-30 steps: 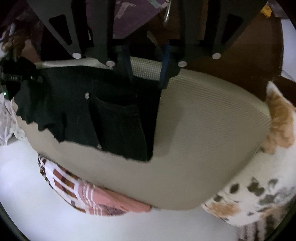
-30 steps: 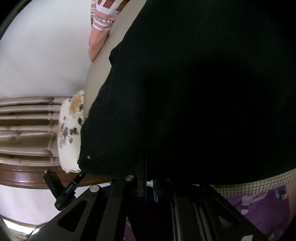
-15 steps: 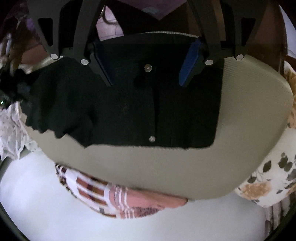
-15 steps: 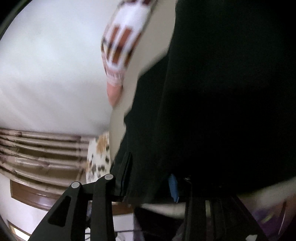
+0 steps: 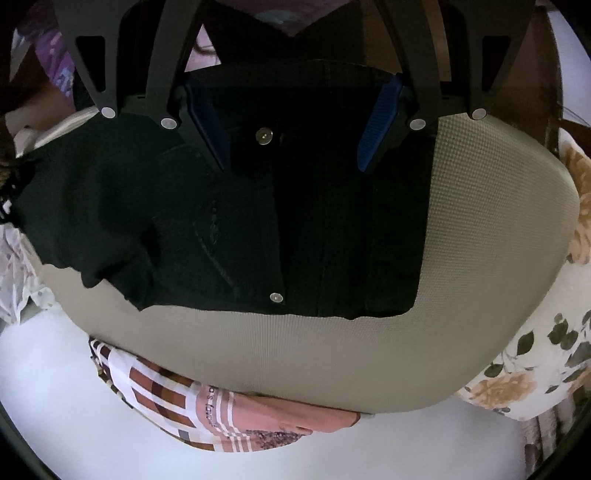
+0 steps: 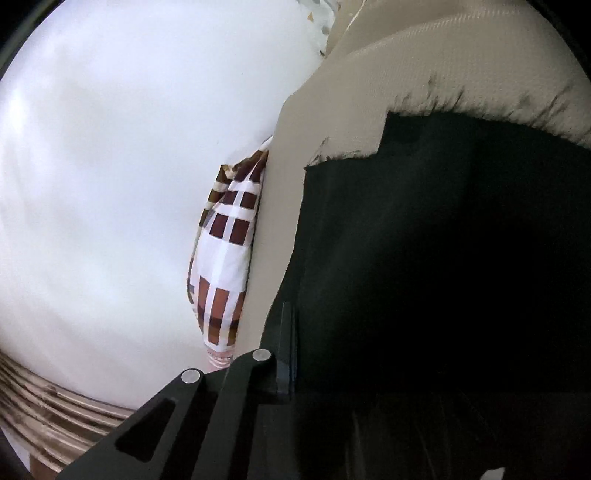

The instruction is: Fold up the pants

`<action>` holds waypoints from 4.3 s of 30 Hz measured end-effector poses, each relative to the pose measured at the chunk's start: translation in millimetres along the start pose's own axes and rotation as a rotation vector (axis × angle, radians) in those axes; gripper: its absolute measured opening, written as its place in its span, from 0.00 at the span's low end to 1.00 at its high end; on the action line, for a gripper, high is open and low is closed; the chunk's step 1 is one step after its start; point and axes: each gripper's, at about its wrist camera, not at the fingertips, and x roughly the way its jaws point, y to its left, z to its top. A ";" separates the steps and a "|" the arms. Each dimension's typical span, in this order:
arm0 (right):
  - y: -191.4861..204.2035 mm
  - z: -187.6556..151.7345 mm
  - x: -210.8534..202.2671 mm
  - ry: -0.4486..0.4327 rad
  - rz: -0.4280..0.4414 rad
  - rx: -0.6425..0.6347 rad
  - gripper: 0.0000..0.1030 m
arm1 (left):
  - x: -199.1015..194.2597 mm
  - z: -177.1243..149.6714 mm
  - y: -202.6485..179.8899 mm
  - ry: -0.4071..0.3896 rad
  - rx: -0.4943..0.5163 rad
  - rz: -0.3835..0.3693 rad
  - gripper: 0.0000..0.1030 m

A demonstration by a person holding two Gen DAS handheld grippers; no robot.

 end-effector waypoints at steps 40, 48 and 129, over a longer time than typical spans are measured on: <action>-70.7 4.9 -104.4 0.029 0.002 0.064 0.19 | -66.2 5.9 36.1 -0.182 -0.056 0.014 0.73; -63.5 -13.0 -113.7 0.043 0.006 0.114 0.30 | -61.3 -19.9 115.3 0.019 -0.230 -0.098 0.73; 163.4 -254.6 293.8 0.710 -0.140 -1.249 0.04 | -32.0 9.0 109.3 -0.088 -0.294 -0.048 0.27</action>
